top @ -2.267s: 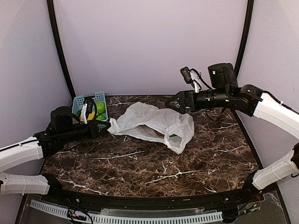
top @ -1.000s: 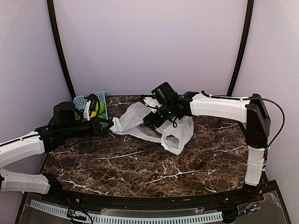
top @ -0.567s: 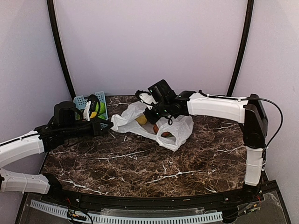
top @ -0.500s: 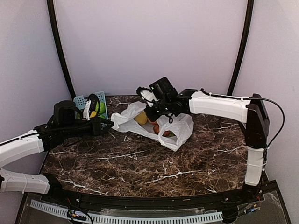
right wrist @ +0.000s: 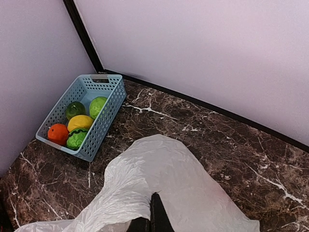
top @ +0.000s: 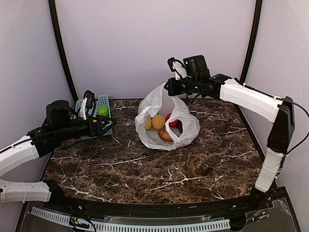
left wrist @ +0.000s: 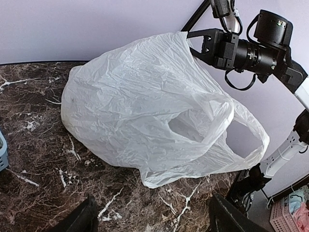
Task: Untie the knot of the plastic bag and take out the fruit
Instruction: Open the bag opening for the takeout bag.
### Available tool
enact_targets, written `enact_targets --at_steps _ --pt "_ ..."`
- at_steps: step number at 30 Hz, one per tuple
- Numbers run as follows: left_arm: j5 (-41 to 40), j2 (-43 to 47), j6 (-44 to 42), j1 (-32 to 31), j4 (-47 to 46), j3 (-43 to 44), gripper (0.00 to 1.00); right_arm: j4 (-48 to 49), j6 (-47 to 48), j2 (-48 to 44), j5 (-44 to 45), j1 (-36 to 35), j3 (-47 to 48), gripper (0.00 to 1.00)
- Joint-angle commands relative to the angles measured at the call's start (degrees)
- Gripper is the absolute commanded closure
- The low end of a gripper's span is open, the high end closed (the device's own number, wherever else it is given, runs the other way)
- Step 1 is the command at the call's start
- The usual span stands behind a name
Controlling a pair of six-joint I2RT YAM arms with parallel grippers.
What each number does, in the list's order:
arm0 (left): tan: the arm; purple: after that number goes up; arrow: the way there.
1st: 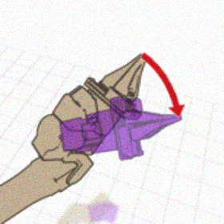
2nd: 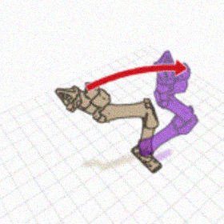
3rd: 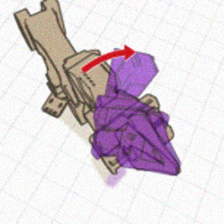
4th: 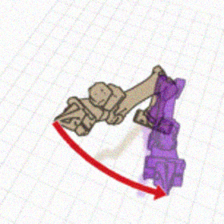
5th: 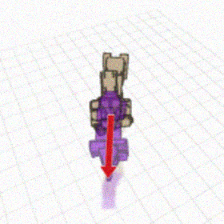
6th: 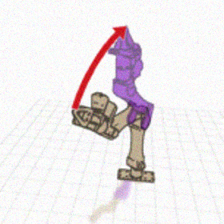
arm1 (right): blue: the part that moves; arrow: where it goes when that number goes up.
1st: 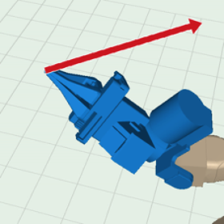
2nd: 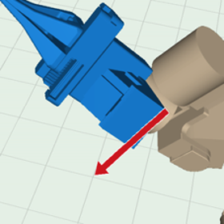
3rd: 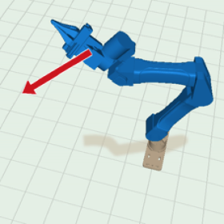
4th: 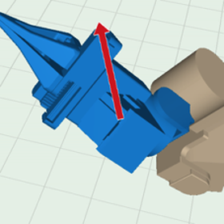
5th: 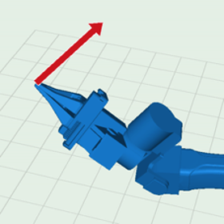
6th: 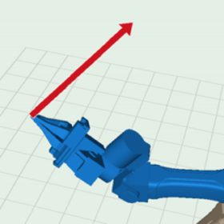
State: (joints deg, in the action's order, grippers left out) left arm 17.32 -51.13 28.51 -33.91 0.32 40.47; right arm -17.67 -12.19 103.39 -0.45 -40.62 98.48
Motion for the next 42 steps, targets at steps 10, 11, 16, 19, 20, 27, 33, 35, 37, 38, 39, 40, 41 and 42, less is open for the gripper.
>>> enact_targets --at_steps 10,11,16,19,20,27,33,35,37,38,39,40,41,42 --pt "-13.35 -11.78 -1.23 -12.21 -20.61 -7.15 0.15 2.30 -8.06 1.02 -3.38 -0.29 2.06 1.00" --pt "-13.62 -13.51 -1.13 -12.39 -21.54 -7.42 0.15 2.29 -8.25 1.02 -3.60 -0.25 2.07 1.00" --pt "-16.27 -19.99 -1.91 -14.37 -27.59 -7.12 0.12 2.37 -9.22 0.93 -4.19 0.10 1.49 1.00" --pt "-18.79 -24.38 -1.43 -14.75 -29.50 -6.50 0.12 2.59 -9.83 0.85 -4.53 0.27 1.04 1.00" --pt "-19.20 -25.12 -1.35 -15.01 -30.71 -6.22 0.12 2.70 -10.06 0.84 -4.74 0.34 0.85 1.00" --pt "-21.70 -31.88 -1.56 -16.00 -36.44 -3.92 0.16 2.91 -10.91 1.06 -5.70 1.04 0.57 1.00" --pt "-23.39 -34.16 -2.10 -16.18 -40.13 -3.03 0.52 2.99 -11.24 0.76 -5.50 1.68 0.02 1.00" --pt "-24.27 -34.17 -2.47 -16.10 -39.91 -2.99 0.70 2.94 -11.15 0.47 -5.44 1.99 -0.35 1.00" --pt "-25.10 -33.44 -2.48 -16.19 -39.17 -3.32 0.86 2.90 -10.90 0.05 -5.19 2.49 -0.83 1.00" --pt "-25.34 -32.61 -2.54 -16.19 -38.90 -3.57 0.91 2.91 -10.74 -0.36 -5.06 2.81 -1.13 1.00" --pt "-25.68 -32.05 -2.56 -16.14 -38.07 -4.13 0.97 2.91 -10.61 -0.54 -4.93 3.23 -1.36 1.00" --pt "-25.81 -30.88 -2.56 -16.21 -37.60 -4.50 0.98 2.91 -10.52 -0.82 -4.92 3.74 -1.58 1.00" --pt "-25.81 -30.13 -2.57 -16.19 -36.45 -5.39 0.99 2.91 -10.43 -1.22 -5.02 4.31 -1.73 1.00" --pt "-25.88 -28.44 -2.45 -16.19 -35.78 -5.92 0.99 2.91 -10.39 -1.48 -5.08 4.96 -1.78 1.00"
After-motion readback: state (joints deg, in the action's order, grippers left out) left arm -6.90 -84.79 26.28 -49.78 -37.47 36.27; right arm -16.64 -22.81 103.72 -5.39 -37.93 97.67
